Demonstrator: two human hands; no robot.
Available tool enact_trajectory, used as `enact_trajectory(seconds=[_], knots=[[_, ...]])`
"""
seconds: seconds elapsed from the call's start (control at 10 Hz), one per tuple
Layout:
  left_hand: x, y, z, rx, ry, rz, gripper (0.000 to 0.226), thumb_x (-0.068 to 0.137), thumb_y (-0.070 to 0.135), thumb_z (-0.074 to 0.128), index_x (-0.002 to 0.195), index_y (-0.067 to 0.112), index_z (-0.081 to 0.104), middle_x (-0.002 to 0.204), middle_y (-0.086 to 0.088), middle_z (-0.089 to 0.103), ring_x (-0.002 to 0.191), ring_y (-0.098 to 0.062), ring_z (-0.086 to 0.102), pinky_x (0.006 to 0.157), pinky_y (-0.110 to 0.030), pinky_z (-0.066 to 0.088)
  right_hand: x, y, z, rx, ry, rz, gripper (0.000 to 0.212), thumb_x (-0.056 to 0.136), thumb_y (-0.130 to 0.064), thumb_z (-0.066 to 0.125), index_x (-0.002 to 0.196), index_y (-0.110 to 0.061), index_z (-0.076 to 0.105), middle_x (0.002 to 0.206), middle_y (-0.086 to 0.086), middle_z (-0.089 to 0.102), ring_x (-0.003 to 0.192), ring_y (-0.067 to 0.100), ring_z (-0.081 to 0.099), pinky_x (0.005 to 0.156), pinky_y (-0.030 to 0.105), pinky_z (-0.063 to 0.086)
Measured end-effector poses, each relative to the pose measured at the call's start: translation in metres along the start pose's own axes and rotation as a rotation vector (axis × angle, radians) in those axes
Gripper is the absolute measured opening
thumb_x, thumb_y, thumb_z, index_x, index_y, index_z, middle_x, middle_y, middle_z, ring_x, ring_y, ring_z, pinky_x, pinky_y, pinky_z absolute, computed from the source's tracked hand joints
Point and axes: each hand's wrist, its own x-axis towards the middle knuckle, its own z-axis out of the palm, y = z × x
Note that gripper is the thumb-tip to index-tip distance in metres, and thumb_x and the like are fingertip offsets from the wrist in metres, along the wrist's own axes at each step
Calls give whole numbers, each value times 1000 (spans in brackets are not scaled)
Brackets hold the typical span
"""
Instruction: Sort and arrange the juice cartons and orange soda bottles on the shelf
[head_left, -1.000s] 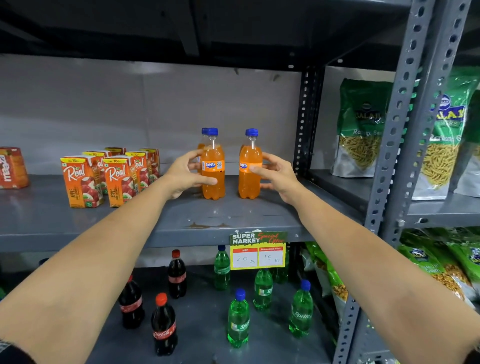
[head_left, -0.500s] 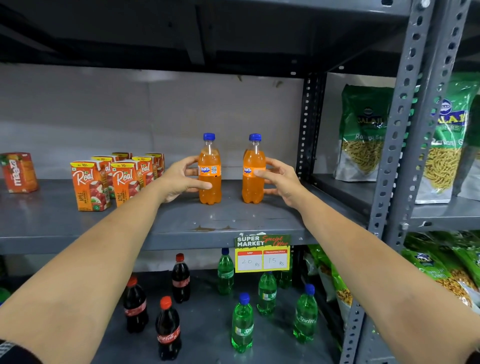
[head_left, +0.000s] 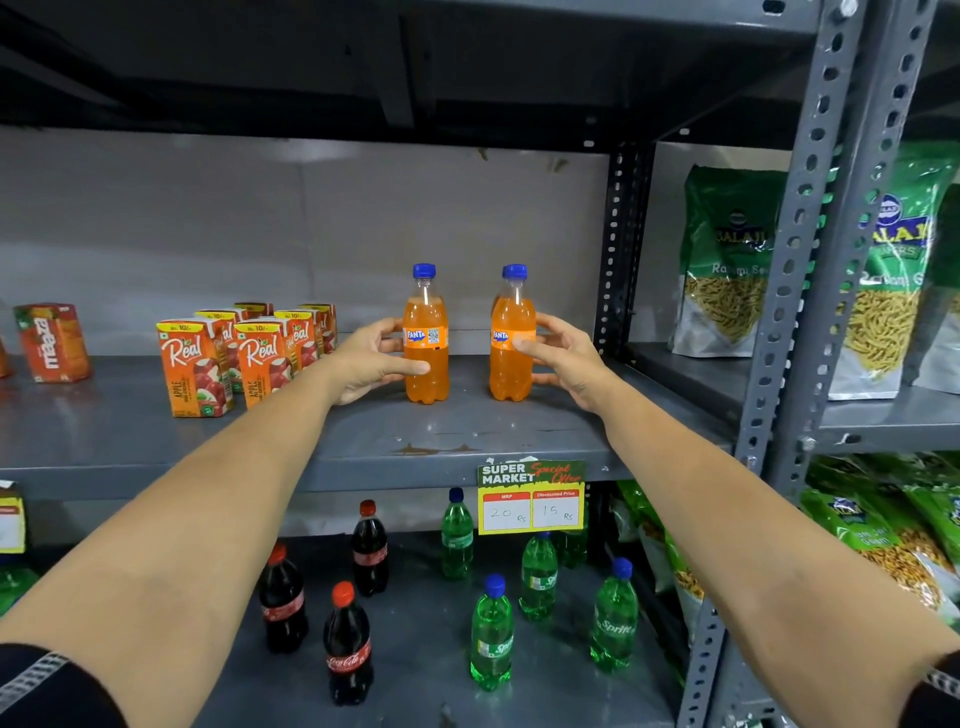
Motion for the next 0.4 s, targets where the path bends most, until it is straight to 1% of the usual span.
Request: enact_trajectory(seconds=[0.1,0.2,0.3,0.4], knots=[[-3,3,2,-27,-7,-34,82,74,-3,72,143,14,32,129,-6,56,106,-16,59,80,-29,51,-2,0,1,-19,-7,15,55,80,-25,75,130,-22,52,124,9,61,116,25,58,90,45,55],[-10,6,2,34,-3,-57,85,72,0,76,143,12,29,137,-11,51,109,-18,57,89,-33,49,-6,-4,4,-25,-19,49,54,80,-25,75,129,-22,51,125,9,60,117,25,57,95,49,52],[-19,3,-3,127,51,-68,92,71,6,79,145,11,26,143,-13,45,124,-25,48,101,-41,43,-11,-4,5,18,-4,55,56,80,-26,74,130,-21,49,121,7,61,115,24,58,92,45,53],[-35,7,-17,350,166,-29,92,70,18,82,144,13,28,145,-13,42,132,-29,42,105,-44,40,-17,-12,7,118,103,65,59,83,-31,71,135,-17,46,125,10,60,114,27,60,92,42,53]])
